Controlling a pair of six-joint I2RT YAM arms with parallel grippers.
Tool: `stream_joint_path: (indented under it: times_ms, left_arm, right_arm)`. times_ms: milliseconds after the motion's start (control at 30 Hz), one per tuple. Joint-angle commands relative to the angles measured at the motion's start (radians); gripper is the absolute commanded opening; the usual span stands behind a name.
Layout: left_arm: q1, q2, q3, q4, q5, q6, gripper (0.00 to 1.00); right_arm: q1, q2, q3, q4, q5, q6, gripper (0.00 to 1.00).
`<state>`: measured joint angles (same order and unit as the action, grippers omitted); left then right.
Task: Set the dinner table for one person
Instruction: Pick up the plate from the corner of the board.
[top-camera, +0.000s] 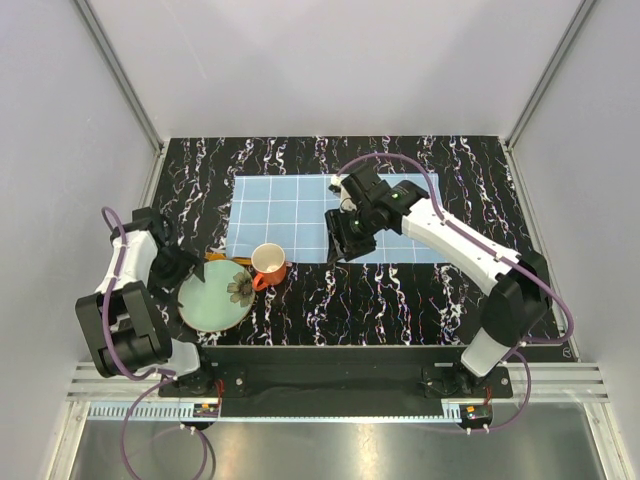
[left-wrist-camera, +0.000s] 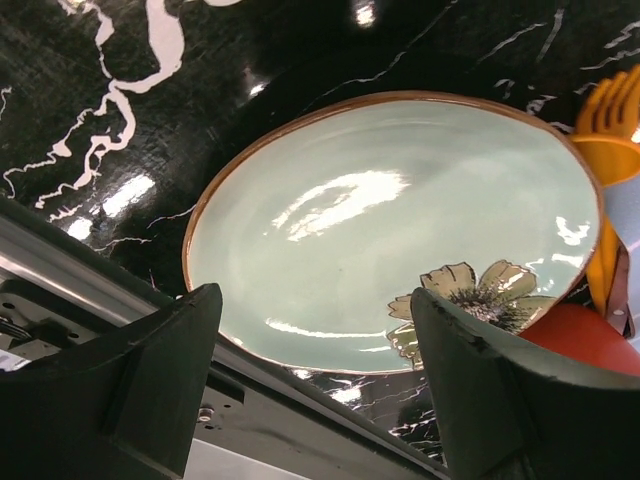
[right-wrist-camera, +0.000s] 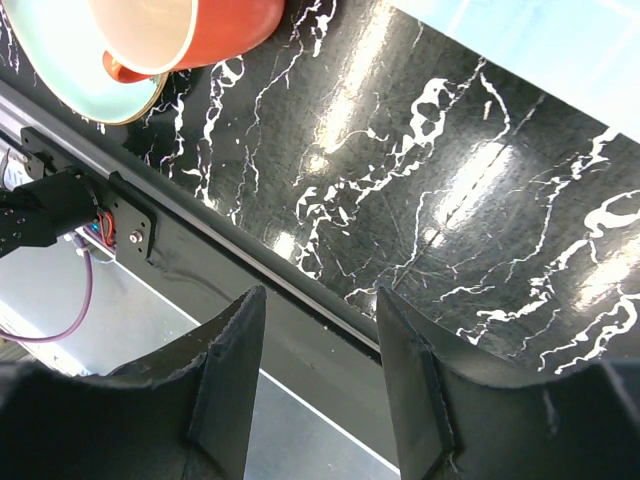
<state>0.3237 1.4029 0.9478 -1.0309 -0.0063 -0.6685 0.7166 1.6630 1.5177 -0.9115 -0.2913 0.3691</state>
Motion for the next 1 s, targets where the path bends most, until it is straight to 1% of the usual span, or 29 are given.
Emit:
stream_joint_path:
  times_ms: [0,233,433,600,967]
  left_arm:
    - [0.009,-0.027,-0.033,-0.001,-0.035,-0.032,0.82]
    - [0.015,-0.074,-0.095,-0.014,-0.067,-0.040,0.82]
    - [0.023,-0.064,-0.133,0.008,-0.060,-0.045,0.82]
    - [0.026,-0.058,-0.165,0.017,-0.018,-0.069,0.80]
    - [0.025,-0.029,-0.195,0.026,-0.017,-0.083,0.79]
  right_arm:
    - [-0.017,-0.052,0.002,0.005,-0.005,-0.033,0.56]
    - [-0.031,-0.055,0.019,-0.007,-0.016,-0.053,0.55]
    - [-0.037,-0.057,0.038,-0.030,-0.020,-0.065,0.55]
    - [-0.039,-0.054,0.055,-0.050,-0.017,-0.075,0.55]
    - [-0.043,-0.032,0.127,-0.095,-0.014,-0.087,0.55]
